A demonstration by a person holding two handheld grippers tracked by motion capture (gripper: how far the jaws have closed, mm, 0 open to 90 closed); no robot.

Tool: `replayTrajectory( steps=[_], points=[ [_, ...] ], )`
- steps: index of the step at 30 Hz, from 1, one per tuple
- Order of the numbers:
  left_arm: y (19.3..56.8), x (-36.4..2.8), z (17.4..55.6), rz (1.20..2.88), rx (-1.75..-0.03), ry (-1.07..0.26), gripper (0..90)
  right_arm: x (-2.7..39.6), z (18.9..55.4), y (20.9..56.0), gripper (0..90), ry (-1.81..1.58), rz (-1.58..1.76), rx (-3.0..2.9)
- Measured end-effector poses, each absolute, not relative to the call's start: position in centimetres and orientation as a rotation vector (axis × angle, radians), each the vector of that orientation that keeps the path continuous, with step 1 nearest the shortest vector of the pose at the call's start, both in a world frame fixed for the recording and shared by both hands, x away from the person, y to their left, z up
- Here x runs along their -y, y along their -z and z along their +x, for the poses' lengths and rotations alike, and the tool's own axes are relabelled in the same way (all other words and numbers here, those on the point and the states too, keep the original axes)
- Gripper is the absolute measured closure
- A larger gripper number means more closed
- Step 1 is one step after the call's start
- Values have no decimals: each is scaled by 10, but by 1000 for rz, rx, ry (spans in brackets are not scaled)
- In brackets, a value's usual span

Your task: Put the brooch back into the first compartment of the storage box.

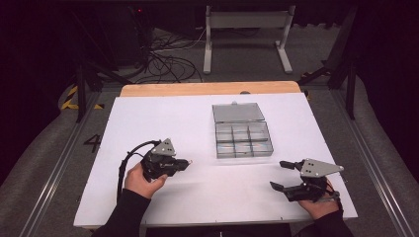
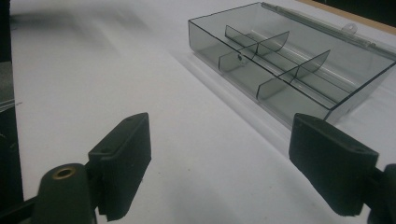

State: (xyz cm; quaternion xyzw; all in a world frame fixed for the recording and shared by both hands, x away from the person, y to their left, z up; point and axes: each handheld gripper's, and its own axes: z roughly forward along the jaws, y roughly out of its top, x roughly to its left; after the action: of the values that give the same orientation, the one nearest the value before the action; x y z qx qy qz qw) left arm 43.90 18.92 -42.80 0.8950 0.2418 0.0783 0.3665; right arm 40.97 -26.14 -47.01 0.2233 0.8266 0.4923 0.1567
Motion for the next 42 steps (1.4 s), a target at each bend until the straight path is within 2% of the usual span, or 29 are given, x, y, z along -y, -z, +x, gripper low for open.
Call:
replayTrajectory(
  steps=[21, 42],
  points=[
    [414, -188, 442, 2282, -639, -223, 833, 261, 410, 470, 213, -1405, 640, -2369],
    [391, -161, 471, 2318, -637, -222, 833, 261, 410, 471, 213, -1408, 644, -2370]
  ],
)
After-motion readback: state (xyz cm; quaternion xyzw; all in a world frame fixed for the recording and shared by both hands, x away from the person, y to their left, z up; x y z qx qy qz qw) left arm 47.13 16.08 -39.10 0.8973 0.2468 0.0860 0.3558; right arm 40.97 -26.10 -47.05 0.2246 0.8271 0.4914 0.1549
